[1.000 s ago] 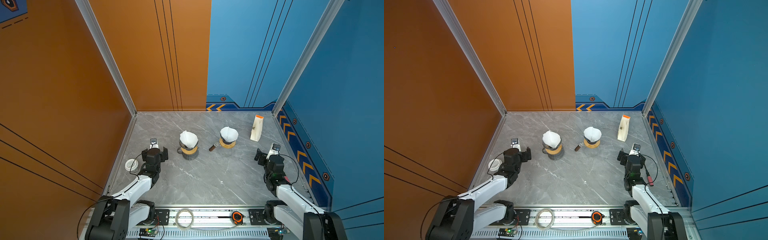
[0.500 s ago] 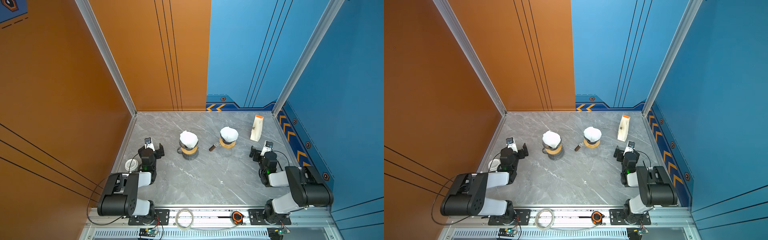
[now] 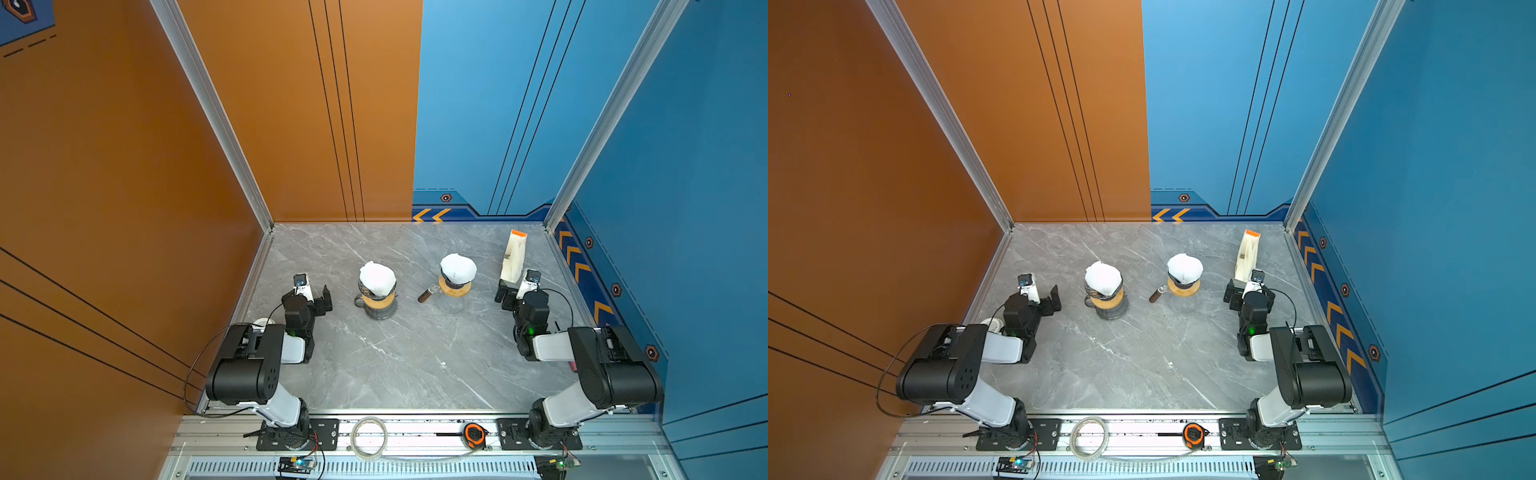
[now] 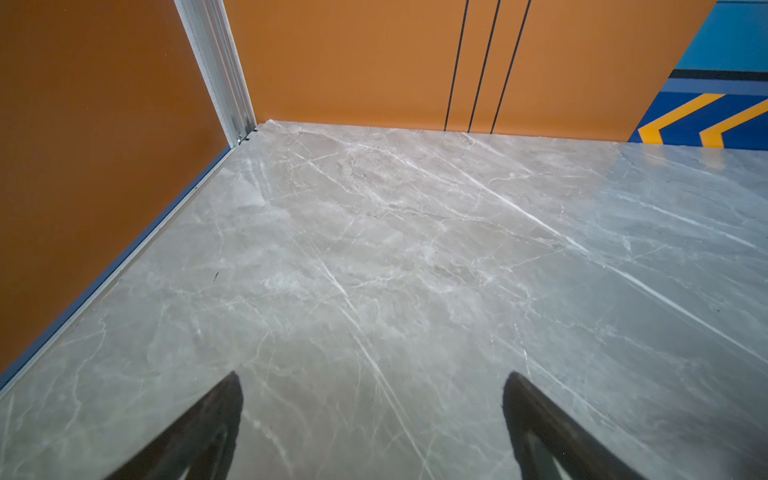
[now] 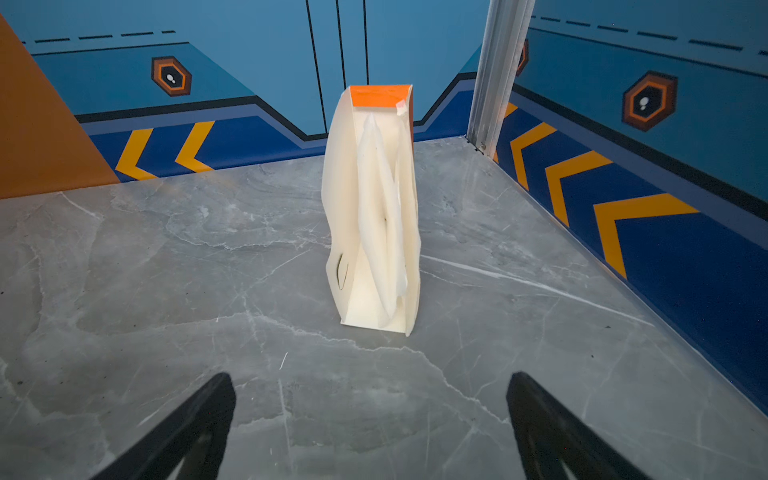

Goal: Place the coffee filter in the dripper

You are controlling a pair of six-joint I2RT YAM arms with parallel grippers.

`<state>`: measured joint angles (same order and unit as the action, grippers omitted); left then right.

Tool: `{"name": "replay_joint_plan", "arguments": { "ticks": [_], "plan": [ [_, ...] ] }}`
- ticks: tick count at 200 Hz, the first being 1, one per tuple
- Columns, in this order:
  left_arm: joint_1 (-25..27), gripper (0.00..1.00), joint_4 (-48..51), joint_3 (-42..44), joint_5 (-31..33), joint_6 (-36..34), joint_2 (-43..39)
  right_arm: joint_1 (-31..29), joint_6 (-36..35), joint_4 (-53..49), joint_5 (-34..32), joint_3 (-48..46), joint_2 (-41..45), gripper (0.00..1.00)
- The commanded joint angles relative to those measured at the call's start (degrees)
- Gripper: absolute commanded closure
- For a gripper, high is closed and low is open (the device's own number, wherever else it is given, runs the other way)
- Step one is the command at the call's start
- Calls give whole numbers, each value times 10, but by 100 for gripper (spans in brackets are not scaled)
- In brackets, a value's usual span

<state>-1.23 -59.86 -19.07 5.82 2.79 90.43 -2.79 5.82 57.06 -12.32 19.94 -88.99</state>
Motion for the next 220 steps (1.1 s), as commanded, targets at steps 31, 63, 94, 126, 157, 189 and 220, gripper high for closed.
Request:
{"name": "replay_joint_plan", "arguments": {
  "ticks": [31,63,94,126,157,189,220],
  "plan": [
    [-3,2,34,-8,-20,-5,-9,-4,-13,-31,-31,5,4,0],
    [-1,2,34,-8,-18,-7,-9,-5,-14,-31,-32,5,4,0],
    [1,2,36,-10,-19,-10,-8,-7,-15,-31,-36,5,3,0],
    [3,2,39,-12,-22,-13,-8,-7,-15,-31,-36,6,3,0],
    [5,2,57,-20,-46,-26,-7,-7,-15,-31,-36,5,3,0],
    [11,2,70,-28,-49,-34,-7,-7,-15,-31,-37,5,3,0],
    [11,2,70,-28,-49,-35,-6,-7,-16,-31,-37,5,3,0]
  ]
}}
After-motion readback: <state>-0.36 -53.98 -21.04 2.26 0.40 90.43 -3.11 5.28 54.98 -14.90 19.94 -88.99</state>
